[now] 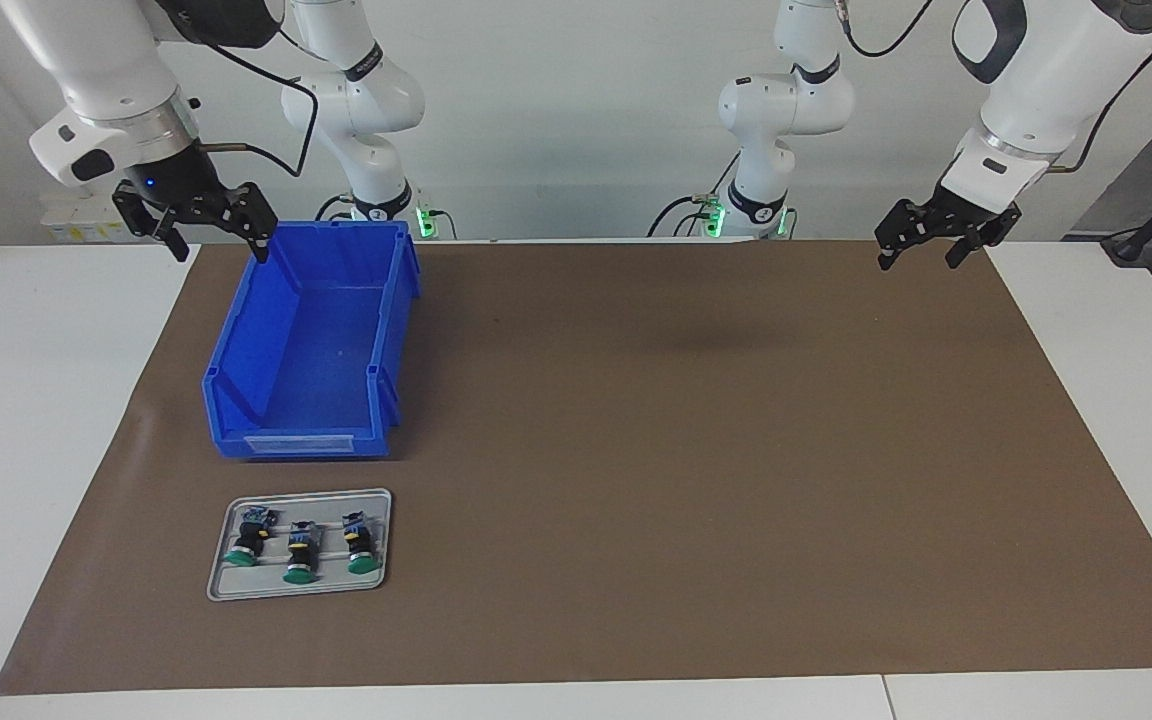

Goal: Place and press button with both arms

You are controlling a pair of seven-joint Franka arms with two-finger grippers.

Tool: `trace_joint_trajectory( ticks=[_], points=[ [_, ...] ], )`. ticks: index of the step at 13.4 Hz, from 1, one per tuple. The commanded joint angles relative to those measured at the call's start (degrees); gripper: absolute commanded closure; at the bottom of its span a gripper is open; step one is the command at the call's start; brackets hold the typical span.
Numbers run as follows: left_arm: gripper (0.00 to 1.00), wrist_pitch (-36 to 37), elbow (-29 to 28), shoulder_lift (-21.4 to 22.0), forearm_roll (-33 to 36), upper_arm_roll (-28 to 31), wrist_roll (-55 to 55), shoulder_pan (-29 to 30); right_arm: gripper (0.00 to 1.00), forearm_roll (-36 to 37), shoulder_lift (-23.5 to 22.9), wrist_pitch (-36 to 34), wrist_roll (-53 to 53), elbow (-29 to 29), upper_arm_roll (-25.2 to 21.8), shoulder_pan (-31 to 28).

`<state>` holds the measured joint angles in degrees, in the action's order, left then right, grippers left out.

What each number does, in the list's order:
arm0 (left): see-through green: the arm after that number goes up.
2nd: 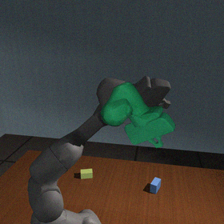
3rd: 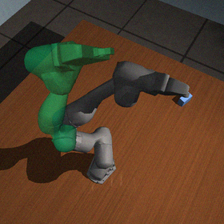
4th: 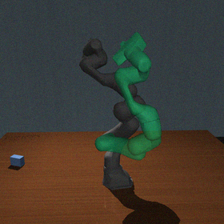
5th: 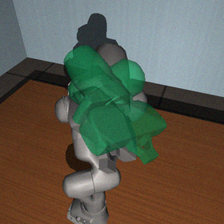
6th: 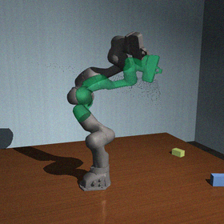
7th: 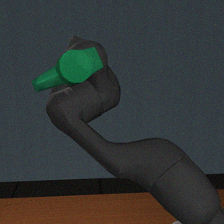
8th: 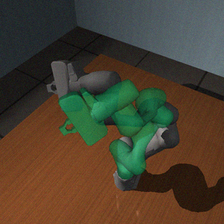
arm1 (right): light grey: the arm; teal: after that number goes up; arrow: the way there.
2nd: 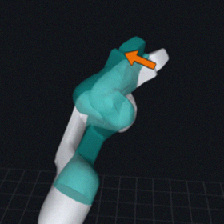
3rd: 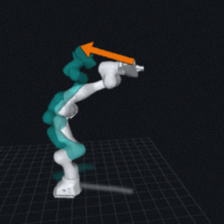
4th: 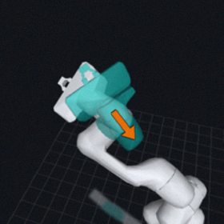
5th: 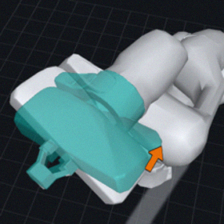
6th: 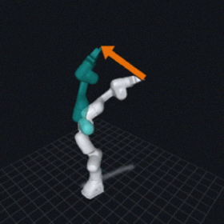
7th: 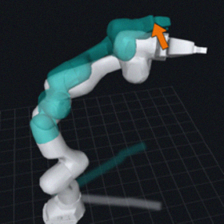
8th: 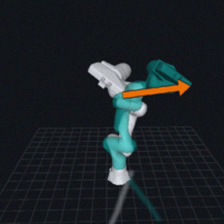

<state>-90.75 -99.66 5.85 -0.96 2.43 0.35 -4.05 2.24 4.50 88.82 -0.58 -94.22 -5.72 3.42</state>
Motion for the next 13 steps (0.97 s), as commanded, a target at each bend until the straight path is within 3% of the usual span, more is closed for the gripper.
trace_joint_trajectory(
  ticks=[1, 8, 11, 13],
  points=[
    [0.00, 0.22, -0.89, 1.18, 0.69, 0.03, -0.52, 0.00, 0.00, 0.40, 1.56, 1.27, 0.66, -1.76, 0.27, 0.10],
    [0.00, 0.22, -0.98, 1.18, 0.69, 0.03, -0.52, 0.00, 0.00, 0.40, 1.22, 3.45, 1.10, -1.67, 0.27, 0.10],
    [0.00, 0.22, -0.98, 1.18, 0.69, 0.03, -0.52, 0.00, 0.00, 0.31, -2.55, 6.53, 1.10, 1.57, 0.27, -0.16],
    [0.00, 0.22, -0.98, 1.18, 0.69, 0.03, -0.52, 0.00, 0.00, 0.22, -5.54, 12.75, 0.93, 2.11, 0.18, -1.04]
  ],
)
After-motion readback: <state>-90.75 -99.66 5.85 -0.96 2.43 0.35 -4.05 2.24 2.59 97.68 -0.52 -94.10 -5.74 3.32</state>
